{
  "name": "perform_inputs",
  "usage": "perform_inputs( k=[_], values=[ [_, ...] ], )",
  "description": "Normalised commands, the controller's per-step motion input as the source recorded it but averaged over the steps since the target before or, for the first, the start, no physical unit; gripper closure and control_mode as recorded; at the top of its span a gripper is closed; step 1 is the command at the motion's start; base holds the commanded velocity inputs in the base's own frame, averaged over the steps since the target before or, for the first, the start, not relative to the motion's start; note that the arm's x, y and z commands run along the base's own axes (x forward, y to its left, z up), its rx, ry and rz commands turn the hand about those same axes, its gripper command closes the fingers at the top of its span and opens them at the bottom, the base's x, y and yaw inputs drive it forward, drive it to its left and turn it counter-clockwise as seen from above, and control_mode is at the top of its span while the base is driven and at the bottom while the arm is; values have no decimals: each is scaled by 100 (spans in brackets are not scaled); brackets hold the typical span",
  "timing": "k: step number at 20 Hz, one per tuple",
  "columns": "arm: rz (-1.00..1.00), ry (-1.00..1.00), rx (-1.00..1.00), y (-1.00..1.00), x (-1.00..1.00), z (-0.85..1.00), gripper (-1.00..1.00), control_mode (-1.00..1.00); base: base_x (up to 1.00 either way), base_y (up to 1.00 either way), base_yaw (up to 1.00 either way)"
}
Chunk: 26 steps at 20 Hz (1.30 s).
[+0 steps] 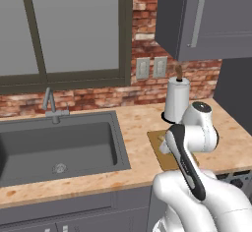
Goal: Retrieve the sausage and cheese from the fridge and place them on the cutting board on the counter.
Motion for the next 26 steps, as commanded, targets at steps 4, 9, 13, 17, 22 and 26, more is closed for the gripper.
perform_inputs(
  k=[4,9,13,17,22,26],
  values=[
    [2,0,0,0,40,-47,100,-100,0,0,0],
    [6,0,0,-1,36,-37,100,-100,0,0,0],
    [7,1,0,-1,10,-31,100,-100,0,0,0],
    [0,8,0,13,2,-44,100,-100,0,0,0],
    [0,6,0,12,8,-45,100,-100,0,0,0],
    [0,0,0,0,5,-31,100,-100,0,0,0]
  ],
)
